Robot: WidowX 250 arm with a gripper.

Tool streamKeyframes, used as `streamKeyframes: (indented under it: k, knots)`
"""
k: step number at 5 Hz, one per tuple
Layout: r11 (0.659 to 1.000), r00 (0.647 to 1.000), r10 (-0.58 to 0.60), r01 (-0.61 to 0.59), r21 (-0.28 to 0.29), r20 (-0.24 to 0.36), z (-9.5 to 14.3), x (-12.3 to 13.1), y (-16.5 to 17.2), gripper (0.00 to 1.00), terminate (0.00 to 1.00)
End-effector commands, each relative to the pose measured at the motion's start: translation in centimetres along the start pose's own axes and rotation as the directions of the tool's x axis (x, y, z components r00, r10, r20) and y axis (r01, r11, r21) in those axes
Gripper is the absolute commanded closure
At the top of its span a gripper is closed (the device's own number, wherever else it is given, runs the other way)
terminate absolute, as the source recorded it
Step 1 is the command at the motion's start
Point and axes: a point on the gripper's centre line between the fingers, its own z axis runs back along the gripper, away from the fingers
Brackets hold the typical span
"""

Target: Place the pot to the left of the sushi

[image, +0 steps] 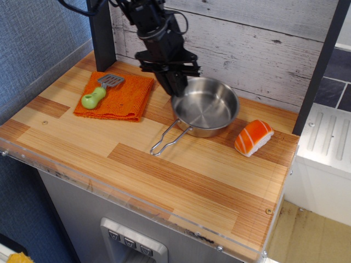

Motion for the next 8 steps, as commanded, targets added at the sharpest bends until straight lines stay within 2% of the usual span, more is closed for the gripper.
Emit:
streamKeyframes:
  k: [1, 2, 3, 4, 5, 8]
  knots:
    - [1.000, 0.999, 0.000, -0.001, 0.026, 0.053, 2.3, 0.4, 0.2, 0.00, 0.00]
    - [0.999, 0.999, -0.007, 0.005, 0.032, 0.050, 2.5, 0.4, 0.1, 0.00, 0.00]
    - [0.995, 0.998, -0.022, 0.017, 0.094, 0.053, 3.5, 0.3, 0.2, 0.00, 0.00]
    - [0.981, 0.996, -0.049, 0.033, 0.193, 0.077, 5.5, 0.6, 0.3, 0.00, 0.00]
    - [0.968, 0.989, -0.094, 0.065, 0.241, 0.111, 8.0, 0.8, -0.2, 0.00, 0.00]
    - [0.968, 0.989, -0.094, 0.065, 0.241, 0.111, 8.0, 0.8, -0.2, 0.00, 0.00]
